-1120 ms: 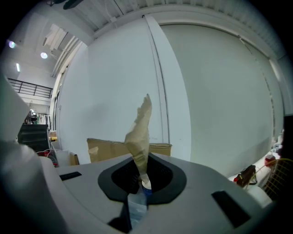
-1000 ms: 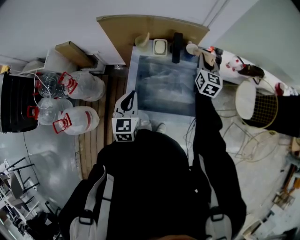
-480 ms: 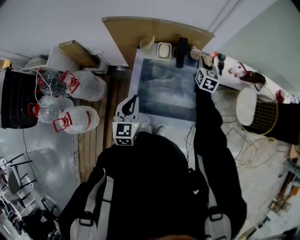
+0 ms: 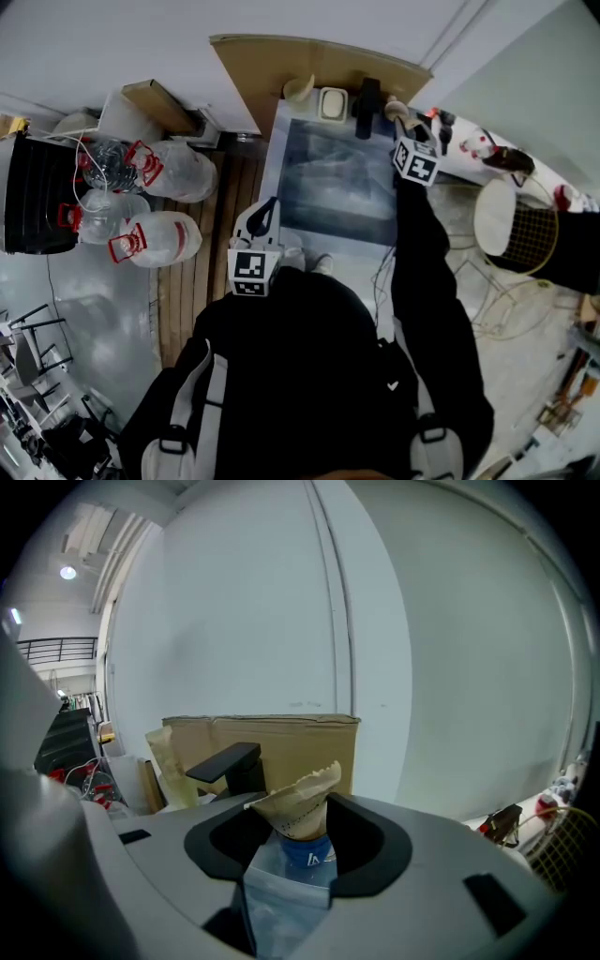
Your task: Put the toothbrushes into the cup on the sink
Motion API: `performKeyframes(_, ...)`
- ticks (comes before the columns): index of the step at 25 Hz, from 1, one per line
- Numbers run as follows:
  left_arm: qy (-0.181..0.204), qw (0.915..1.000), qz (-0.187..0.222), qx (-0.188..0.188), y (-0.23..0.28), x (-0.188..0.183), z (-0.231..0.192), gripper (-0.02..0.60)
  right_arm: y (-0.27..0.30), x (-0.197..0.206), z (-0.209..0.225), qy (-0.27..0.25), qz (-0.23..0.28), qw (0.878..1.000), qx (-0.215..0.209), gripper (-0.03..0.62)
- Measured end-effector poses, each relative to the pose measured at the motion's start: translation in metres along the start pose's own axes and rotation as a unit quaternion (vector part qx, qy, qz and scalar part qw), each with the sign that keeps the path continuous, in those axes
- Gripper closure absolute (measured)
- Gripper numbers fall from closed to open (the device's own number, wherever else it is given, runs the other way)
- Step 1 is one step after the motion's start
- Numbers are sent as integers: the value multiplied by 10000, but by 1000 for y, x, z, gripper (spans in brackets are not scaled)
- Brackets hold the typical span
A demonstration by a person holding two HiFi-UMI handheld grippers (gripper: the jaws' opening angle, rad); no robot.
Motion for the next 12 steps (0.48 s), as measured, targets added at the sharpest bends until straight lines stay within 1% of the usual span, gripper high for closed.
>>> performKeyframes(2,13,10000,1,31,-1,1,2,580,-9,3,0,19,21,10000,24,410)
performKeyframes(5,51,9999,39,123,-2,-1,8,580,-24,3,2,192,153,9997,-1,410)
performKeyframes(9,115,9997,73,226,-7,-2,15,580,-46,-4,-1,356,415,9984,-154,410)
performKeyframes(12,130,9995,65,284,-11,-1,20,580,-50,-7,-4,279,399,9986,-192,410)
Point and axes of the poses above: the fingertips, and each gripper's own axes: y forward along the fingers, z to its right, x out of its underside, the point moved 7 cm from there along -y, backward along the fingers, and after that the axes turned 1 degree about -x, right-handed, at the moved point
